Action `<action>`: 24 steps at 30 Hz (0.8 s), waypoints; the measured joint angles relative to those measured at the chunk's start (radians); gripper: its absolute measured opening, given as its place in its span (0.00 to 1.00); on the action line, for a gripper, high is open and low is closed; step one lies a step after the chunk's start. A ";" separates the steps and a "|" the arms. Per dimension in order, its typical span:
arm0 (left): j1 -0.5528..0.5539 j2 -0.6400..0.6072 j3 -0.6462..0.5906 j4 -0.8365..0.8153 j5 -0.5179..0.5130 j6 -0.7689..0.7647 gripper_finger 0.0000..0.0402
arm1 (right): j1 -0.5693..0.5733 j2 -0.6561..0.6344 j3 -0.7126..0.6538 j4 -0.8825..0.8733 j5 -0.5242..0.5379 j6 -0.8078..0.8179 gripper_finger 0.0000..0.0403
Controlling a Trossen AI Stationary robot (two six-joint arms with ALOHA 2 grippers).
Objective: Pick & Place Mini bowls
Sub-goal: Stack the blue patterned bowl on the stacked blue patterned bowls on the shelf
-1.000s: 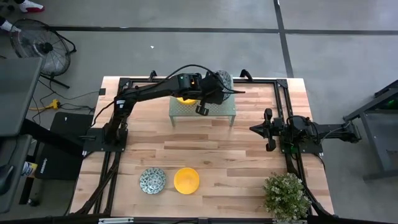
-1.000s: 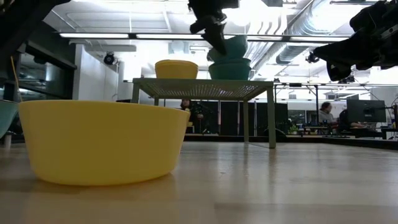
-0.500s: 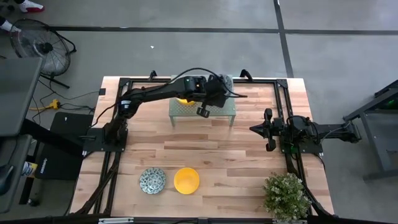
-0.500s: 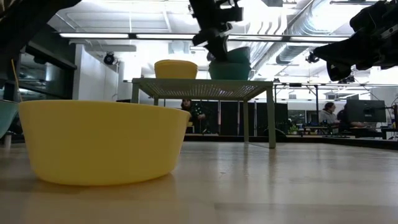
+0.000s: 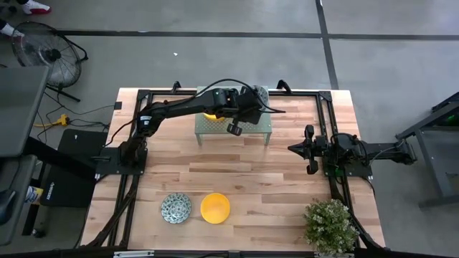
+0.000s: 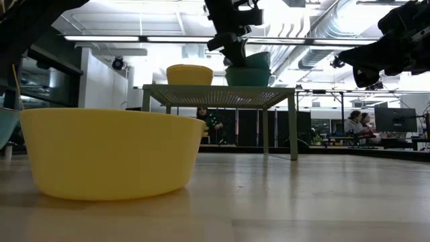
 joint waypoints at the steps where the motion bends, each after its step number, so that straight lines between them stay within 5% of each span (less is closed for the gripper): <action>1: 0.000 0.000 0.000 -0.003 -0.004 0.000 0.01 | 0.000 0.000 0.000 0.000 0.000 0.000 0.00; 24: -0.001 0.002 0.064 -0.061 -0.005 0.001 0.12 | 0.000 0.000 0.000 0.000 0.000 0.000 0.00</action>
